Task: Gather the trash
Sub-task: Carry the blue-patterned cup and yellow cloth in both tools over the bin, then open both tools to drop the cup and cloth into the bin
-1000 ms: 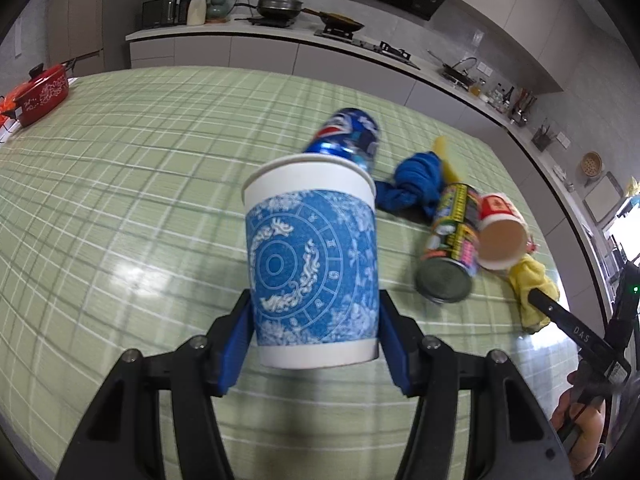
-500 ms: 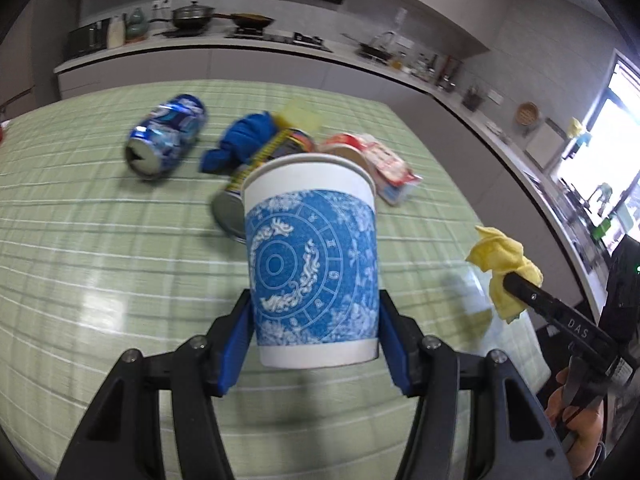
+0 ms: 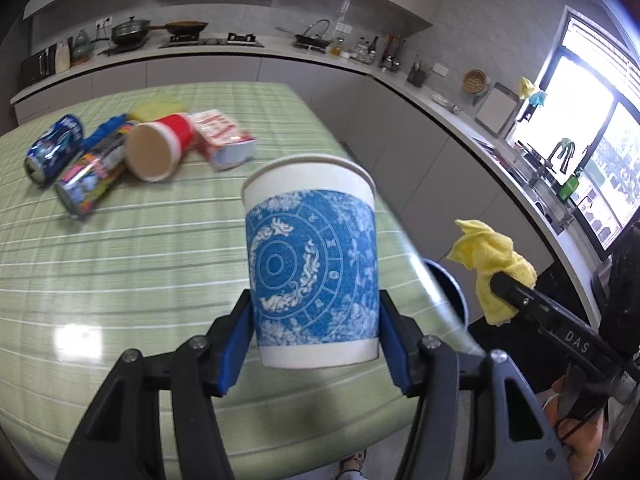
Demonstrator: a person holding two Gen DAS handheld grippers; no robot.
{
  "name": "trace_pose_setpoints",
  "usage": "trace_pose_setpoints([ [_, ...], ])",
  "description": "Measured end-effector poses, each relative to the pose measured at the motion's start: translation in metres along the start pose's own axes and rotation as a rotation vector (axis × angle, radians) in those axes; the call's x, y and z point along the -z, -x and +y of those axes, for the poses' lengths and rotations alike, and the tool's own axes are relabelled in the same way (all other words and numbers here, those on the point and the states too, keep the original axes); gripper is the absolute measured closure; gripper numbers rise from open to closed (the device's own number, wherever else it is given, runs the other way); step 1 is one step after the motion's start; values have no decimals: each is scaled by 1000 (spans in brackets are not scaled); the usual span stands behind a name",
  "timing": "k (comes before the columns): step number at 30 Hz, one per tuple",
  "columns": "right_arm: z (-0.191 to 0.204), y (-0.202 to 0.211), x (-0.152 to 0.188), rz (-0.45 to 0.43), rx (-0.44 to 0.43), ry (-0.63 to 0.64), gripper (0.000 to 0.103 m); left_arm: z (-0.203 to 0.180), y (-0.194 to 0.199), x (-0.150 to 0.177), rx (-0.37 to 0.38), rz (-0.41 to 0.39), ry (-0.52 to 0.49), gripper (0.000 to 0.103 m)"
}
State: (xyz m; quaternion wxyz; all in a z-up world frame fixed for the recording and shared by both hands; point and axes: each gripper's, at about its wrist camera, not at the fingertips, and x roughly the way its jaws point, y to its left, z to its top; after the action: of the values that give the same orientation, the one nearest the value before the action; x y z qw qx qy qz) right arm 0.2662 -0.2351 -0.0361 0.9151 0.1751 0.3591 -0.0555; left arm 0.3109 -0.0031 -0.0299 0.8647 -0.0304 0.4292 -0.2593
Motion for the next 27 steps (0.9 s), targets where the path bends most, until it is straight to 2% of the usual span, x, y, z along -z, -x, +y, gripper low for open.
trace_pose_setpoints([
  [5,-98,11,-15,27,-23,-5,52,-85,-33,0,9,0,26,44],
  [9,-171,11,-27,64,-3,-11,52,-144,-67,-1,37,32,33,44],
  [13,-218,-4,-30,114,-6,-39,52,-186,-96,2,32,59,10,43],
  [17,-244,-33,-25,162,-11,-45,52,-207,-133,9,-9,101,-14,43],
  [22,-270,-78,-14,234,-30,-46,50,-213,-176,20,-77,132,-22,43],
  [25,-282,-107,-8,277,-29,-29,37,-209,-194,26,-99,144,-6,43],
  [26,-286,-116,-6,282,-18,-24,29,-209,-201,28,-109,151,-3,43],
  [27,-291,-121,-7,278,-16,-24,27,-208,-208,31,-106,161,0,42],
])
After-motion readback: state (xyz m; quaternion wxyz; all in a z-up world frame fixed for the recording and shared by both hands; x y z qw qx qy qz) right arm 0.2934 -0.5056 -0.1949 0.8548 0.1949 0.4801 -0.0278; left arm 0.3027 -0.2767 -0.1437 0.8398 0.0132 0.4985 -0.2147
